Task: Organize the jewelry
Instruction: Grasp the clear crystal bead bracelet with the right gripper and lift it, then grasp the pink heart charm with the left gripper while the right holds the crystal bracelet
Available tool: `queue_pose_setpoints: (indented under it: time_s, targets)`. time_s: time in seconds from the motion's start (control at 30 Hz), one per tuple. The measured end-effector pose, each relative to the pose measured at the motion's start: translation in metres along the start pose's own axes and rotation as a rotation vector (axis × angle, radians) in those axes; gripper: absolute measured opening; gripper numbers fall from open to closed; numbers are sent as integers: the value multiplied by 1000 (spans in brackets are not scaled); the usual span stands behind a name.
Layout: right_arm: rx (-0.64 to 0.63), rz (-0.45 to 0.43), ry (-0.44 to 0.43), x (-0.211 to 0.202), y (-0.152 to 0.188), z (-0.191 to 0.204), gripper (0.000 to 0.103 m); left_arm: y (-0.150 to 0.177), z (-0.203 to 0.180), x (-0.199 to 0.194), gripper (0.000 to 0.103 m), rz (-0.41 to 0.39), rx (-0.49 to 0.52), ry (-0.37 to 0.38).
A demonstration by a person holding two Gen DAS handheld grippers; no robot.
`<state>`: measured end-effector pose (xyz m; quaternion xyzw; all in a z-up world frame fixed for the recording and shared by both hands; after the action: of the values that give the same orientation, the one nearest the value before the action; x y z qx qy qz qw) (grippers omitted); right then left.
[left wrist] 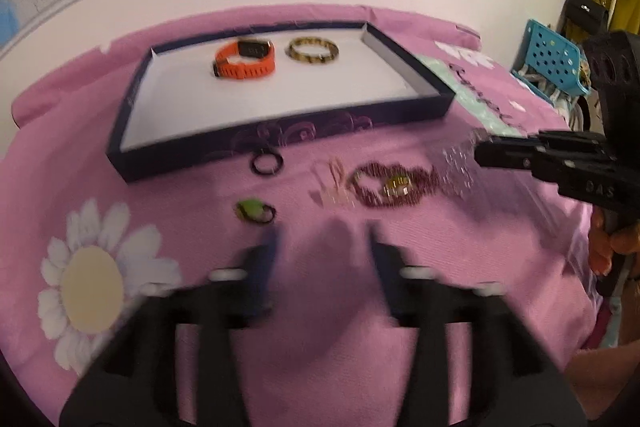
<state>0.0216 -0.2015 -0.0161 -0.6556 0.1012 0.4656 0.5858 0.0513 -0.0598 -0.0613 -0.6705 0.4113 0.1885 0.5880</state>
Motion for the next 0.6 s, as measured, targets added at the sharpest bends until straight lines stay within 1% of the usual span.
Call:
queue_pose_setpoints:
  time_s: [0.03, 0.13, 0.2, 0.43, 0.5, 0.53, 0.57, 0.6]
  targets:
    - [1, -3, -2, 0, -1, 0, 8, -3, 0, 1, 45, 1, 0, 4]
    - [5, -6, -7, 0, -2, 0, 8, -12, -3, 7, 42, -2, 7, -6]
    - [7, -8, -9, 0, -2, -1, 8, -17, -3, 14, 32, 12, 5, -9]
    - [15, -8, -16, 2, -1, -3, 8, -19, -7, 29, 33, 52, 15, 7]
    - [15, -8, -17, 2, -1, -4, 8, -19, -8, 31, 32, 51, 22, 3]
    - [14, -8, -19, 3, -1, -4, 8, -19, -9, 32, 30, 52, 22, 5]
    - [12, -8, -20, 3, -2, -4, 8, -19, -9, 32, 23, 55, 21, 7]
    - [10, -9, -21, 3, -2, -4, 8, -19, -9, 33, 21, 55, 19, 4]
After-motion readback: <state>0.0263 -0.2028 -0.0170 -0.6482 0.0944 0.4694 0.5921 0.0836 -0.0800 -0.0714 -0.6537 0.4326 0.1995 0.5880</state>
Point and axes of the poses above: each gripper's, at about its wrist camera, not at the fingertips, and x roughly the way its jaws point, z to its left, y to its underside, the point moved 5 cm from there along x, roughly the way its jaws point, and after that the axes turned 14 degrees about -x, right-handed, at the moved point
